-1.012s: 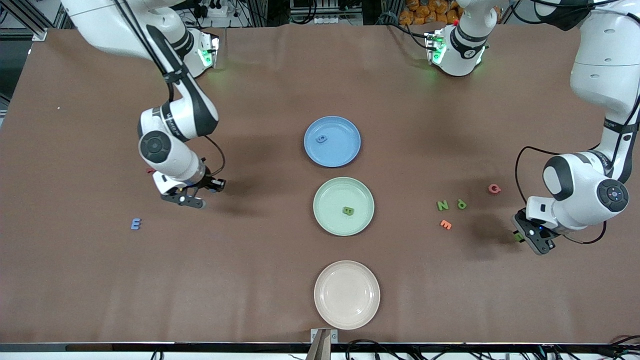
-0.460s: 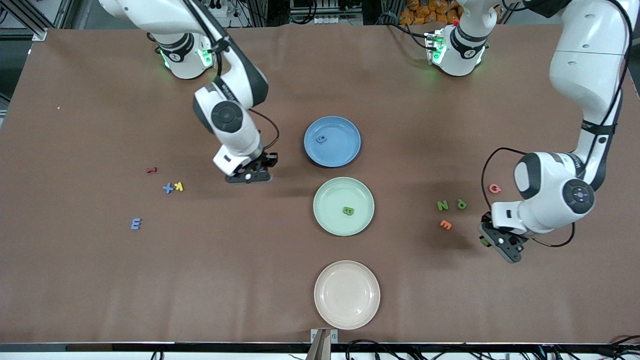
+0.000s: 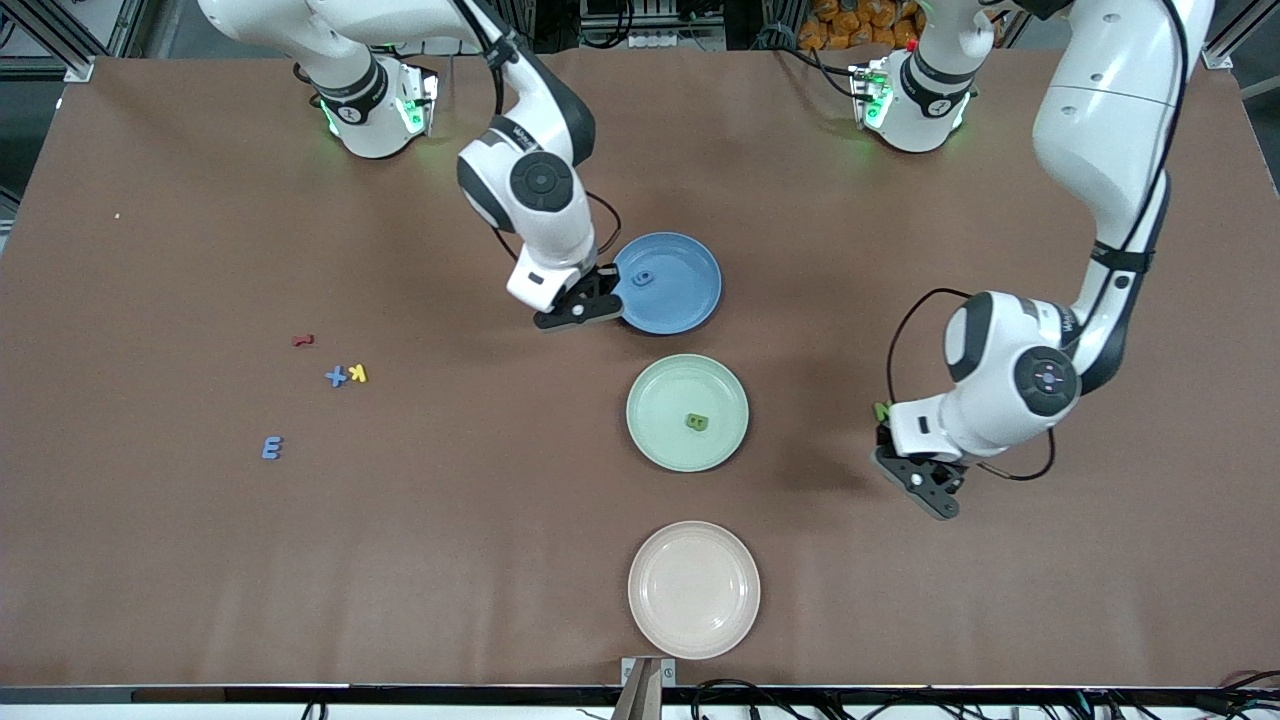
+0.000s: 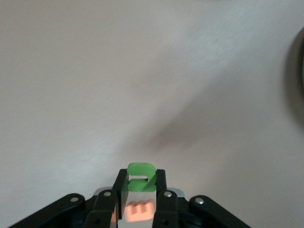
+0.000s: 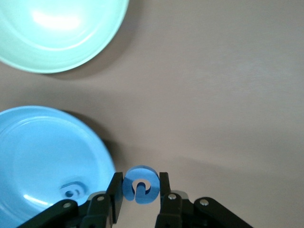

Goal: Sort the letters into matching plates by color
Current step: 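Carry c to the blue plate while the left gripper carries U to green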

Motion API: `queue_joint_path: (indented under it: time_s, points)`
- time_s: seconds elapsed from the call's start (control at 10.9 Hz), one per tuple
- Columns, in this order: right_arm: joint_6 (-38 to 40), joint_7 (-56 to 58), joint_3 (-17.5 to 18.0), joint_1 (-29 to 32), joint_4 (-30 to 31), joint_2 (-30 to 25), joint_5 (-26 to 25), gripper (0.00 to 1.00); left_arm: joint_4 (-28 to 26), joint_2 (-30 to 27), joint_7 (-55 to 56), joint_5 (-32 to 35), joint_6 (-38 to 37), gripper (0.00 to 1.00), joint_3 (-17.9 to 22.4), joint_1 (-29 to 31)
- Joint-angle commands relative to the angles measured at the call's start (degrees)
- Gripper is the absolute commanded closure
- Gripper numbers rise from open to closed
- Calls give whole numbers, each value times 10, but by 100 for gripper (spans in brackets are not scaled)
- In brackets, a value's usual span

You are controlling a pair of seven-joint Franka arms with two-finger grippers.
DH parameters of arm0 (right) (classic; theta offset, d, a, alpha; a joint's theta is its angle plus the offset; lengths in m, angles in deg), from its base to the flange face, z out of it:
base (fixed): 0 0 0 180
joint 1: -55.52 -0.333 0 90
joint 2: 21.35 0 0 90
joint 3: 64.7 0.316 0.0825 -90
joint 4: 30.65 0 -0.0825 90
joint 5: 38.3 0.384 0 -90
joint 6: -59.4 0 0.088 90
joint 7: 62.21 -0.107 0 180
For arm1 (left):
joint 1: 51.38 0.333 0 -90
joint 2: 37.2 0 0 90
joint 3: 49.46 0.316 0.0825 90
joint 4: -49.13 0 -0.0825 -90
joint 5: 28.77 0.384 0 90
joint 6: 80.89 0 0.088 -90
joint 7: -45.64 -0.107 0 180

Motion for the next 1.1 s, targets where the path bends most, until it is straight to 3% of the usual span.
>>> queue_joint_path:
  time_s: [0.0, 0.37, 0.46, 0.64, 1.01]
  points:
    - [14, -8, -4, -51, -65, 67, -4, 79, -2, -13, 134, -4, -10, 100, 8, -60]
    - [17, -24, -4, -94, -130, 131, -5, 77, 3, -12, 298, -4, -10, 100, 10, -127]
    - [17, -32, -4, -95, -135, 135, -5, 66, 3, -12, 343, -4, -10, 100, 11, -141]
    - [17, -52, -4, -94, -134, 135, -5, 0, 4, -10, 452, 17, -18, 100, 10, -169]
    - [34, -50, -4, -85, -133, 125, -10, 0, 3, 0, 603, 46, -21, 100, 5, -210]
